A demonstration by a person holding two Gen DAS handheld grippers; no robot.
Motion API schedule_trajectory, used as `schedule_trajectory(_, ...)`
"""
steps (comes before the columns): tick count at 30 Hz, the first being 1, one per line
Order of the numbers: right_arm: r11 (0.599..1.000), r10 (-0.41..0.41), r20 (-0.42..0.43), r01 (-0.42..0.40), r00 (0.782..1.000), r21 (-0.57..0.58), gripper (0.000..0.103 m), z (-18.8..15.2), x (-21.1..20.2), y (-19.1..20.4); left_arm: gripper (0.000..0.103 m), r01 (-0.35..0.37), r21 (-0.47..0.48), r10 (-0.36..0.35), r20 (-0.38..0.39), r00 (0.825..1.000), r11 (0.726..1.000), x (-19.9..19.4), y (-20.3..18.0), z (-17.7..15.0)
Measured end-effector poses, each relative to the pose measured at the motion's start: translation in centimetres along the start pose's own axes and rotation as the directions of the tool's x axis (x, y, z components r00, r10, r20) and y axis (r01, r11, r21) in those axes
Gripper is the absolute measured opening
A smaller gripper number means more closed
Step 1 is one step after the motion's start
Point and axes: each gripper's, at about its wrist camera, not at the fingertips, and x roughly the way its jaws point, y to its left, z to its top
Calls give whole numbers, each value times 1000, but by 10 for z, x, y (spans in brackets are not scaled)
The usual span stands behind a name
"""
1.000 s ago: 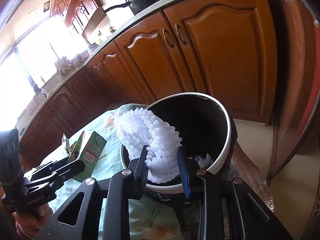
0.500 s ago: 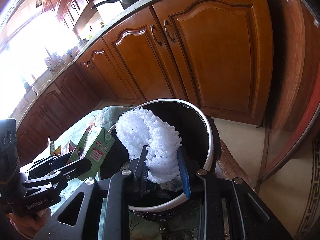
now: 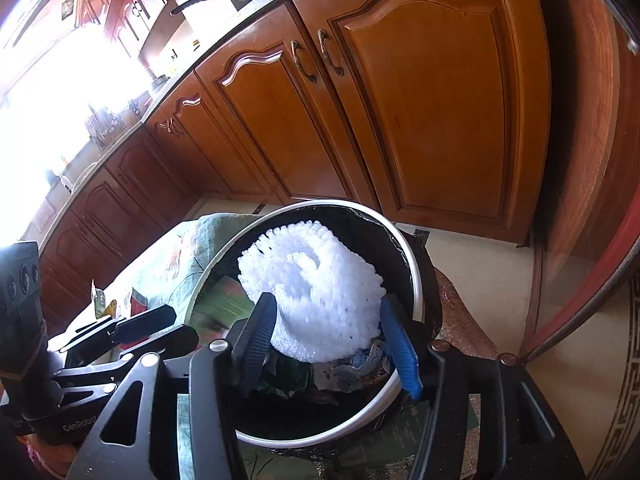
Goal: Collect trash
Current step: 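Carry the carton and foam net over the bin and open both tools, then move both open tools back over the table trash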
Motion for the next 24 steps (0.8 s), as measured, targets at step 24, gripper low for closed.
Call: schedule_trajectory(24, 994, 110, 57, -109, 992, -25, 78, -42, -28, 48, 63, -67, -240, 87, 72, 994, 969, -87, 67, -91)
